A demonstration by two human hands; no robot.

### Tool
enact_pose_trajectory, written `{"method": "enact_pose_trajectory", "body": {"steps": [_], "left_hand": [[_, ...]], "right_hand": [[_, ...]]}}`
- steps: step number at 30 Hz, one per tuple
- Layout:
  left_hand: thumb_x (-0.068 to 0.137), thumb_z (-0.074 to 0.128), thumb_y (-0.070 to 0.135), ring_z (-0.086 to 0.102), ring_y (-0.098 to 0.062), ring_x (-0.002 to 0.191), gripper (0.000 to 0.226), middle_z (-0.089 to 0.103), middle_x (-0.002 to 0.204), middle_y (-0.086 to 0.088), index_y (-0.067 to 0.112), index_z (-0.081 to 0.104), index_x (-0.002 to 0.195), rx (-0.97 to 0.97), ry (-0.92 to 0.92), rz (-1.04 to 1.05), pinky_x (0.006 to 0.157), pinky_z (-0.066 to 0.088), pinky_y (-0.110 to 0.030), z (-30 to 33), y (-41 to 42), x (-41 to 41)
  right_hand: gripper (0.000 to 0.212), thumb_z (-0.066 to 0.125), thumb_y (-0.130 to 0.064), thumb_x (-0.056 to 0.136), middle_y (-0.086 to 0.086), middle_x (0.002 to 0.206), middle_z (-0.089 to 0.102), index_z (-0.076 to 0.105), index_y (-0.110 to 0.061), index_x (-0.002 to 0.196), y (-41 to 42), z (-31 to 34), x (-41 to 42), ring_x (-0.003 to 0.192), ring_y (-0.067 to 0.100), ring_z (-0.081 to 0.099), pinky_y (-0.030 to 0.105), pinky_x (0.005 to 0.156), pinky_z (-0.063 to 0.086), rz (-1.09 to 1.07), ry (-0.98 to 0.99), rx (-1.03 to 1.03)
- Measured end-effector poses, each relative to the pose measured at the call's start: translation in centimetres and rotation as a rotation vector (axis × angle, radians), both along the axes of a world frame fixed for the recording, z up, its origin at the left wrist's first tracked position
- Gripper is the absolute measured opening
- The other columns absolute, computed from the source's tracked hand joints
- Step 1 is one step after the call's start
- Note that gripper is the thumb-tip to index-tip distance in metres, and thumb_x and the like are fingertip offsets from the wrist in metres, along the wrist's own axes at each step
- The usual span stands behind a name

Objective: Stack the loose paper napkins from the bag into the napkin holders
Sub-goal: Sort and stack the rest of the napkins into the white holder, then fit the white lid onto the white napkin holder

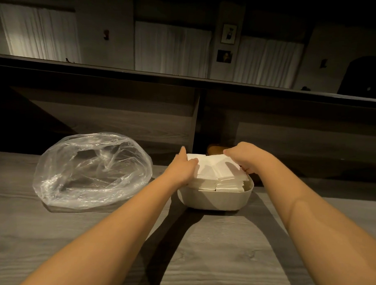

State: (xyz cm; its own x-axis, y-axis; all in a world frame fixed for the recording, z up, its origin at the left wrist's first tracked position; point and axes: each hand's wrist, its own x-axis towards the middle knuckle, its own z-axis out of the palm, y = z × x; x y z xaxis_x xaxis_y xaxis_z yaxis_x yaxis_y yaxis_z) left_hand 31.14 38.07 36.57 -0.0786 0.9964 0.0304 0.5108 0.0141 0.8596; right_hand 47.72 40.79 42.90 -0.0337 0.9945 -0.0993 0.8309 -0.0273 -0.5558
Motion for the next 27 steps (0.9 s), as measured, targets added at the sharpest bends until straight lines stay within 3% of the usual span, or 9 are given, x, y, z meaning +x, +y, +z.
{"method": "enact_pose_trajectory", "body": {"steps": [3,6,9,12,14,18,21,24,27], "left_hand": [[0.107,0.034,0.034,-0.002,-0.020,0.153,0.059,0.001,0.166,0.005,0.031,0.005,0.157,0.166,0.271,-0.111,0.122,0.009,-0.053,0.1,0.1,-0.4],[0.108,0.028,0.035,-0.005,-0.018,0.152,0.052,0.004,0.166,0.006,0.029,0.015,0.157,0.141,0.523,-0.265,0.120,0.000,-0.057,-0.1,0.0,0.1],[0.108,0.026,0.034,-0.003,-0.022,0.153,0.049,0.008,0.166,0.003,0.026,0.021,0.156,0.063,0.629,-0.315,0.118,0.000,-0.060,0.0,0.0,0.5],[0.107,0.029,0.037,-0.003,-0.020,0.152,0.053,0.006,0.166,0.004,0.026,0.014,0.157,0.106,0.627,-0.254,0.118,-0.002,-0.059,0.9,-0.2,0.5],[0.107,0.029,0.037,-0.003,-0.017,0.152,0.054,0.007,0.166,0.005,0.026,0.013,0.158,0.181,0.582,-0.192,0.121,-0.001,-0.056,1.5,-0.4,0.8],[0.107,0.033,0.035,0.001,-0.015,0.152,0.052,0.015,0.165,0.005,0.026,0.021,0.156,0.328,0.553,-0.150,0.122,0.001,-0.053,1.8,-1.1,3.0],[0.106,0.038,0.033,0.008,-0.014,0.152,0.048,0.025,0.161,0.005,0.024,0.032,0.152,0.442,0.536,-0.206,0.122,0.005,-0.045,1.5,-2.0,6.1],[0.105,0.042,0.030,0.022,-0.014,0.148,0.043,0.037,0.155,0.003,0.022,0.041,0.147,0.527,0.515,-0.285,0.119,0.018,-0.033,1.0,-3.7,9.9],[0.105,0.042,0.028,0.032,-0.014,0.143,0.041,0.042,0.151,0.003,0.021,0.043,0.145,0.532,0.513,-0.321,0.115,0.025,-0.028,0.2,-5.0,13.2]], "right_hand": [[0.041,0.043,-0.028,0.103,0.009,0.111,0.056,0.045,-0.005,0.137,0.1,-1.4,-0.1,0.087,0.017,0.055,0.030,0.075,0.047,0.037,-0.096,0.231],[0.044,0.036,-0.031,0.105,0.008,0.145,0.047,0.040,-0.016,0.145,-0.2,-4.5,-0.9,0.131,0.025,0.046,0.045,0.110,0.037,0.276,-0.273,0.313],[0.048,0.029,-0.034,0.107,0.003,0.160,0.026,0.029,-0.020,0.152,-0.1,-6.0,-0.7,0.150,0.024,0.016,0.050,0.122,0.014,0.351,-0.243,0.242],[0.044,0.035,-0.034,0.106,0.003,0.150,0.044,0.040,-0.019,0.147,0.0,-4.5,0.6,0.140,0.021,0.037,0.042,0.116,0.028,0.237,0.026,0.381],[0.036,0.040,-0.027,0.104,0.004,0.134,0.057,0.052,-0.016,0.137,-0.1,-2.9,2.6,0.123,0.022,0.052,0.034,0.099,0.041,0.086,0.025,0.469],[0.021,0.050,-0.018,0.097,0.015,0.118,0.064,0.062,-0.007,0.111,-0.9,-2.2,8.4,0.101,0.029,0.060,0.039,0.088,0.050,-0.146,-0.181,0.154],[0.055,0.062,-0.042,0.093,0.014,0.141,0.051,0.052,-0.007,0.135,-2.7,-4.7,11.2,0.125,0.031,0.051,0.037,0.099,0.042,-0.172,-0.279,-0.174],[0.106,0.072,-0.069,0.069,0.014,0.151,0.038,0.033,-0.012,0.149,-3.5,-7.6,13.9,0.131,0.034,0.044,0.046,0.108,0.040,-0.277,-0.285,-0.290],[0.106,0.070,-0.069,0.071,0.011,0.150,0.039,0.030,-0.014,0.151,-3.1,-10.2,16.2,0.131,0.032,0.043,0.045,0.108,0.041,-0.322,-0.359,-0.215]]}}
